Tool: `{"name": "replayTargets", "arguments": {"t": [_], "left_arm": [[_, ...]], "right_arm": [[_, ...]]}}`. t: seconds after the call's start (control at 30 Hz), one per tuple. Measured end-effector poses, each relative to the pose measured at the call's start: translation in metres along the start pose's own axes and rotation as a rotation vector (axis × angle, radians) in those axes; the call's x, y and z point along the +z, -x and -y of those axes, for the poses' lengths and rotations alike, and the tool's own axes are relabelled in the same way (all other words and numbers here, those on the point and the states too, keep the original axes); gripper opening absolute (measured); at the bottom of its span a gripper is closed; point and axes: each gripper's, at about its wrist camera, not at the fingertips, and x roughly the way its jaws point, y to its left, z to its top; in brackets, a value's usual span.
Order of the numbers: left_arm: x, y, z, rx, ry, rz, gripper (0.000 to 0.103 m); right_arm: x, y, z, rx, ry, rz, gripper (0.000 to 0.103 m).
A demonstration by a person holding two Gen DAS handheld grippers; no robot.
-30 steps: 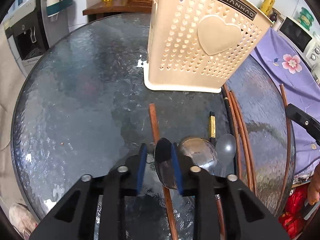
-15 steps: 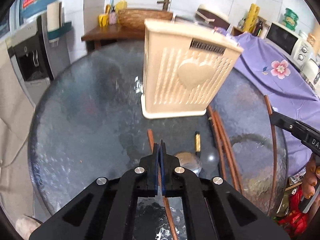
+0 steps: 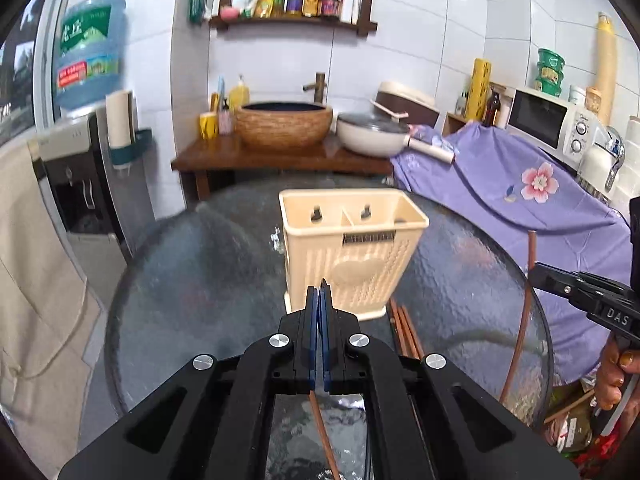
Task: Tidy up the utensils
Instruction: 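Lift both chopsticks and lower them into the cream utensil holder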
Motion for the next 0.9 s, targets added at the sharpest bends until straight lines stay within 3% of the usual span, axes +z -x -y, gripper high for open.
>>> {"name": "replayTargets", "arguments": {"t": [0.43,0.7,0.9], "left_arm": [[0.077,0.016,-0.004,0.090,0.024,0.160,0.002],[0.151,0.018,0.004,0.254,-0.003,0.322,0.002],[0.171,-0.009,0.015,0.401,-0.066,0.391,0.002]], "right_arm": [[0.074,0.028,-0.029,0.035,0.026,0.096,0.007],[0.160,0.041,-0.045,0.003,0.014,0.203,0.007],[0.206,0.022,-0.053,-0.083,0.011,0.274,0.007]]}}
